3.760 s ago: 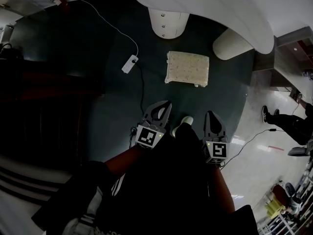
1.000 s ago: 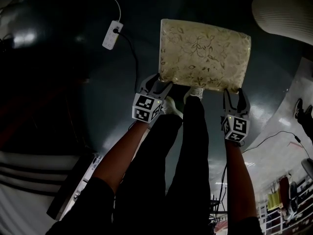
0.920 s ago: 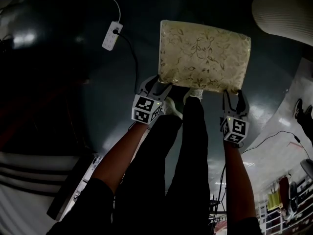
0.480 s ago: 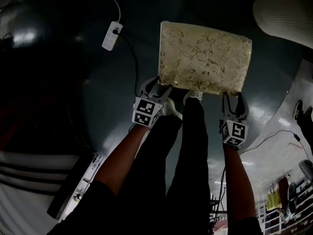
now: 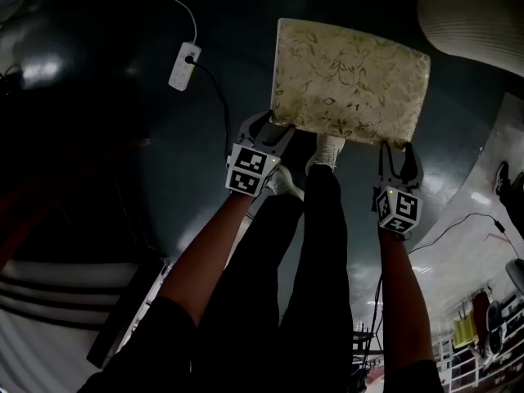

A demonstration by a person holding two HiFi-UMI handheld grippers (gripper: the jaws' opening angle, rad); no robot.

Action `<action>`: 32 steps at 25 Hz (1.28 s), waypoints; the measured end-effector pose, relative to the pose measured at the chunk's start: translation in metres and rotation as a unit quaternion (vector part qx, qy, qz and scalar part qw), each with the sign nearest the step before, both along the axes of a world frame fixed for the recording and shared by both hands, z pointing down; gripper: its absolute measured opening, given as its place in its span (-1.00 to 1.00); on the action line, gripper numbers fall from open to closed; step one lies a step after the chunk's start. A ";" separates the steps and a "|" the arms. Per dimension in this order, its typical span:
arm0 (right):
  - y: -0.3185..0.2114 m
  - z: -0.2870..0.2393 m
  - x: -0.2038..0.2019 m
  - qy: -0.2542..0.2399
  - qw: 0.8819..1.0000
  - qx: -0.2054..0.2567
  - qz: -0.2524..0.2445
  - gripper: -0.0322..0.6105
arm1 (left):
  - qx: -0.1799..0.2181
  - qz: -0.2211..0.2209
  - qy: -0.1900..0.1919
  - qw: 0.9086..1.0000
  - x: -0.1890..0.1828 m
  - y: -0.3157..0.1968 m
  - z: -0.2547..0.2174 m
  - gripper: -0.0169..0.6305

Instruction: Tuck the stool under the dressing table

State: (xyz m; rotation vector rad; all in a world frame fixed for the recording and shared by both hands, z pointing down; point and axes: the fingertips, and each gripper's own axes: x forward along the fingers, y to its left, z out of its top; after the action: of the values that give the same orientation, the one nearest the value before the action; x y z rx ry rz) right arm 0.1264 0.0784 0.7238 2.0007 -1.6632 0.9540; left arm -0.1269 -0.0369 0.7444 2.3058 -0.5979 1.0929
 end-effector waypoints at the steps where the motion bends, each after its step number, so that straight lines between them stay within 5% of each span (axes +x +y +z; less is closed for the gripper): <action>1: 0.000 0.000 -0.001 -0.005 1.000 0.000 -0.002 -0.08 | 0.000 -0.002 -0.006 1.000 0.000 -0.001 -0.001 -0.19; 32: 0.004 0.013 -0.007 -0.029 0.999 0.017 -0.021 -0.08 | 0.025 0.006 -0.047 0.999 0.002 -0.011 0.013 -0.22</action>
State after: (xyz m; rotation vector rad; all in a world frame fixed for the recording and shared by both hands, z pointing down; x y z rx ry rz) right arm 0.1196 0.0828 0.7369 1.9686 -1.7561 0.9858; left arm -0.1251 -0.0475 0.7570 2.3130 -0.6559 1.2104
